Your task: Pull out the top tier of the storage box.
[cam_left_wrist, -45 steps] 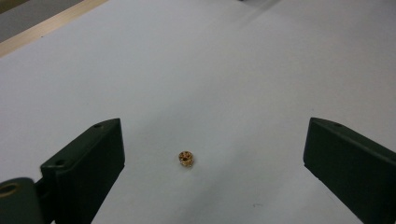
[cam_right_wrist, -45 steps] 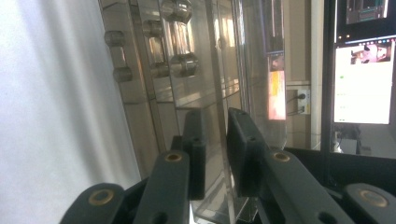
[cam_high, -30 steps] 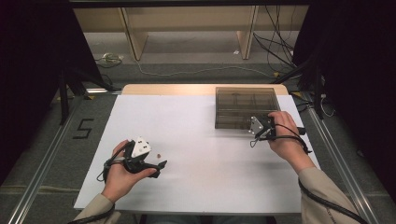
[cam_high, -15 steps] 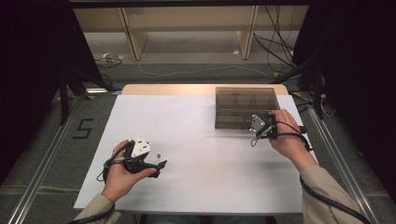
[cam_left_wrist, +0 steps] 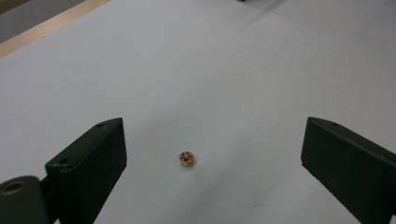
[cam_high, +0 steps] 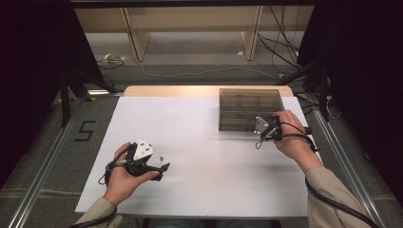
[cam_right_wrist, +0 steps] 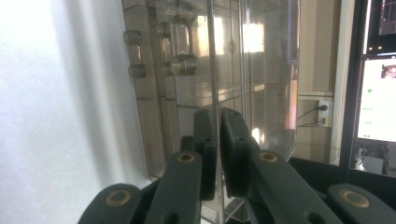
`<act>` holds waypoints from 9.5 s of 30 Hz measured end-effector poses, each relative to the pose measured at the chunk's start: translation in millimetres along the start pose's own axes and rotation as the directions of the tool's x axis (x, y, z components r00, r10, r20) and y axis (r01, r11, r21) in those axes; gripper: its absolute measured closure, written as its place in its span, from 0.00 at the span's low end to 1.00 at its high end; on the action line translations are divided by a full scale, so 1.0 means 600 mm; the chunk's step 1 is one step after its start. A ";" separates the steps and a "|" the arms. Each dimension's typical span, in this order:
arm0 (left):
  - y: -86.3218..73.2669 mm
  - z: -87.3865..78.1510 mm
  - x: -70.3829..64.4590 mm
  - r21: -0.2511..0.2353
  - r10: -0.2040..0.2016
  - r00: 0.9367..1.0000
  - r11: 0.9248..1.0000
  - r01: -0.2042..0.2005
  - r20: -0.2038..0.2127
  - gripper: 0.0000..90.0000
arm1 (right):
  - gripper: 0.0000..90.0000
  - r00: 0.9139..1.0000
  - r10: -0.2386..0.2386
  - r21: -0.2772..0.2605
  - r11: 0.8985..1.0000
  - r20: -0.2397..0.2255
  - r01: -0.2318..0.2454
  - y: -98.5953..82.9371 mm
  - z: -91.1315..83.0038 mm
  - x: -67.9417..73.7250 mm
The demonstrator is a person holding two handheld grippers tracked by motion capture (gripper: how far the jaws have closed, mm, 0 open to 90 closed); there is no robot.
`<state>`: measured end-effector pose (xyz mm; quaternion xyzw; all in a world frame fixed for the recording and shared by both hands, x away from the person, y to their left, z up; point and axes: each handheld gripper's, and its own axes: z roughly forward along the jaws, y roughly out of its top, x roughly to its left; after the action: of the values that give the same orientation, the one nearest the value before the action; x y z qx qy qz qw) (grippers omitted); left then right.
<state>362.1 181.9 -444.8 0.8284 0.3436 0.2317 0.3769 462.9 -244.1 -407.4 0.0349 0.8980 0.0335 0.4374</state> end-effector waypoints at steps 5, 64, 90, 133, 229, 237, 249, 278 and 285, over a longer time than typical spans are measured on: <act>0.000 0.000 0.000 0.000 -0.001 1.000 1.000 0.001 0.000 0.08 | 0.96 1.000 0.001 0.003 1.000 -0.019 -0.001 0.000 -0.004 0.000; 0.001 -0.001 0.000 -0.002 -0.005 1.000 1.000 0.005 -0.004 0.08 | 0.83 0.998 0.054 -0.023 0.998 -0.014 -0.054 0.002 -0.016 -0.006; 0.002 0.000 -0.001 -0.003 0.001 1.000 1.000 -0.001 0.000 0.08 | 0.81 0.997 0.013 -0.041 0.999 -0.072 -0.016 0.008 -0.008 -0.022; 0.002 0.000 -0.001 -0.004 -0.001 1.000 1.000 0.001 -0.001 0.08 | 0.93 0.977 -0.022 -0.030 0.999 -0.210 0.016 0.007 -0.020 -0.013; 0.002 -0.001 -0.001 -0.006 -0.003 1.000 1.000 0.003 -0.006 0.08 | 0.94 0.967 -0.063 -0.065 0.997 -0.246 0.049 -0.005 -0.054 0.012; 0.003 -0.001 -0.001 -0.007 -0.001 1.000 1.000 0.001 -0.006 0.08 | 0.94 0.966 -0.065 -0.065 0.997 -0.249 0.050 -0.007 -0.056 0.013; 0.002 -0.001 -0.001 -0.006 -0.002 1.000 1.000 0.002 -0.005 0.08 | 0.94 0.965 -0.072 -0.062 0.996 -0.251 0.058 -0.005 -0.057 0.014; 0.002 -0.002 -0.001 -0.007 -0.005 1.000 1.000 0.005 -0.004 0.09 | 0.72 0.972 0.106 -0.075 0.989 -0.208 -0.124 -0.018 -0.061 0.022; 0.002 -0.003 -0.001 -0.007 -0.005 1.000 1.000 0.005 -0.005 0.09 | 0.56 0.946 0.249 -0.101 0.957 -0.208 -0.274 -0.020 -0.064 0.029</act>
<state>361.1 181.3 -442.7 0.8255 0.3459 0.2342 0.3796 421.1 -255.6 -398.6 0.1222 0.9195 0.1521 0.3414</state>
